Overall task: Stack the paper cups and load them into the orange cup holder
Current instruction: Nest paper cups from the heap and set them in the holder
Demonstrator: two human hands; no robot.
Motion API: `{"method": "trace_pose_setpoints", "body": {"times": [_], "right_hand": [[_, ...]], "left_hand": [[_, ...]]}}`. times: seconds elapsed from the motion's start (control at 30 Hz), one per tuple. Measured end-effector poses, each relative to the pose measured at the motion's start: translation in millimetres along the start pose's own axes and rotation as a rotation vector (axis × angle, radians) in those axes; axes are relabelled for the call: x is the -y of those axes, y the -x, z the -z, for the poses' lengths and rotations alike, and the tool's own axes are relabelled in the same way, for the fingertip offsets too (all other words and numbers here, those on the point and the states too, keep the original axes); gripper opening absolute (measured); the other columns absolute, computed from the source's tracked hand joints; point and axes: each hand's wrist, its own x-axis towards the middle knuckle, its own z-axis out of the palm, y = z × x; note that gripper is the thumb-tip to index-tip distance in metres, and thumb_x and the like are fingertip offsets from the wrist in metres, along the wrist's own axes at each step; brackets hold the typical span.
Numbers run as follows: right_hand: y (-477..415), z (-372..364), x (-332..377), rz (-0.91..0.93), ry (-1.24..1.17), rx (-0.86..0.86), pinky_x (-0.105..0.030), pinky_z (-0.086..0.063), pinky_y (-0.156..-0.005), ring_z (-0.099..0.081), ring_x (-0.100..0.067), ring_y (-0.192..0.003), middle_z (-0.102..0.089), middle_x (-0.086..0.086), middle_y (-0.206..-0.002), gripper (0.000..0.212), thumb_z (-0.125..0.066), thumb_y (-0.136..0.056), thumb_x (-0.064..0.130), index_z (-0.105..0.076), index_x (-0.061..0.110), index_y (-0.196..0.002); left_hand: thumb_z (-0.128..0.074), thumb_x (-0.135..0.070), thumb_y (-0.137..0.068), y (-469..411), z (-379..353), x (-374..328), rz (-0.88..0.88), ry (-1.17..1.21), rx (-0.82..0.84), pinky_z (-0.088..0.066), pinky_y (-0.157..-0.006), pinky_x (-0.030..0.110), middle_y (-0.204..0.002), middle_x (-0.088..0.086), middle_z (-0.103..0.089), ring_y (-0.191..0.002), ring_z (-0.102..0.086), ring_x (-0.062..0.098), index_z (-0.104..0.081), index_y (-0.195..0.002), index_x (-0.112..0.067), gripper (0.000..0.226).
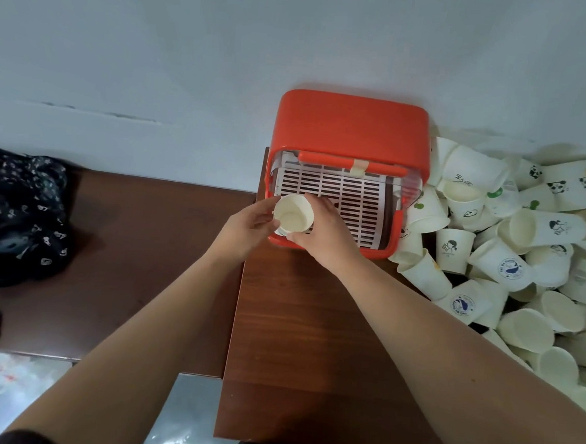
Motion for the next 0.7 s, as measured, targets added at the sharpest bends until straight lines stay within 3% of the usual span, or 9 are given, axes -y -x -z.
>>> {"method": "trace_pose_setpoints", "body": {"times": [0.13,0.23,0.3,0.43,0.5,0.6,0.7], "right_hand": [[11.4,3.9,-0.5,-0.046,-0.07,0.003,-0.023,-0.035,-0.1,-0.047,-0.018,-0.13,-0.048,-0.002,-0.141,0.074,-0.081,-0.082,0.028,-0.043,0.019,-0.145],[41.0,20.4,-7.8,-0.072,-0.092,-0.033,-0.02,-0.034,-0.103,-0.047,-0.012,-0.127,-0.047,0.0,-0.138,0.058,-0.072,-0.09,0.03,-0.048,0.018,-0.141],[70.7,35.9,-22.2,-0.111,-0.094,-0.075,-0.021,-0.035,-0.105,-0.046,-0.007,-0.124,-0.046,0.004,-0.137,0.05,-0.069,-0.093,0.029,-0.049,0.02,-0.139],[140.5,62.5,-76.5,-0.247,-0.041,-0.185,-0.033,-0.04,-0.11,-0.049,-0.015,-0.126,-0.046,-0.002,-0.137,0.048,-0.069,-0.092,0.03,-0.052,0.018,-0.136],[177.0,73.9,-104.7,-0.343,-0.018,-0.245,-0.03,-0.038,-0.106,-0.05,-0.02,-0.125,-0.045,-0.005,-0.136,0.049,-0.071,-0.09,0.027,-0.054,0.015,-0.134],[229.8,90.1,-140.5,-0.456,-0.011,-0.338,-0.022,-0.03,-0.1,-0.048,-0.021,-0.123,-0.046,-0.007,-0.133,0.049,-0.072,-0.087,0.02,-0.055,0.013,-0.132],[277.5,100.3,-167.6,-0.557,-0.002,-0.444,-0.027,-0.036,-0.096,-0.049,-0.021,-0.12,-0.046,-0.007,-0.131,0.05,-0.074,-0.086,0.019,-0.055,0.013,-0.132]], "left_hand": [[-0.061,-0.03,-0.096,4.7,-2.1,-3.4,0.0,-0.101,-0.074,-0.051,-0.1,0.033,-0.131,-0.006,-0.061,-0.116,-0.061,0.007,-0.053,-0.14,-0.025,0.045],[-0.06,-0.029,-0.095,22.9,-4.9,-6.7,0.009,-0.157,-0.2,-0.046,-0.089,0.019,-0.121,-0.006,-0.057,-0.105,-0.057,0.002,-0.058,-0.128,-0.019,0.034],[-0.06,-0.027,-0.096,39.0,-11.7,-9.2,-0.01,-0.197,-0.192,-0.042,-0.079,0.011,-0.114,-0.008,-0.057,-0.099,-0.057,-0.001,-0.06,-0.122,-0.021,0.026],[-0.059,-0.026,-0.098,62.0,-41.3,-11.6,-0.043,-0.246,0.036,-0.051,-0.087,0.024,-0.111,-0.005,-0.063,-0.099,-0.061,0.008,-0.063,-0.116,-0.02,0.019],[-0.061,-0.023,-0.098,66.2,-62.8,-15.9,-0.078,-0.288,0.139,-0.053,-0.09,0.029,-0.111,-0.002,-0.065,-0.099,-0.062,0.012,-0.063,-0.115,-0.018,0.018],[-0.061,-0.024,-0.098,70.5,-104.1,-34.3,-0.12,-0.327,0.274,-0.051,-0.09,0.027,-0.114,-0.002,-0.063,-0.099,-0.061,0.01,-0.062,-0.118,-0.019,0.021],[-0.062,-0.028,-0.097,71.6,-154.7,-55.0,-0.171,-0.358,0.392,-0.047,-0.088,0.023,-0.115,-0.005,-0.061,-0.099,-0.058,0.007,-0.06,-0.121,-0.024,0.024]]}}
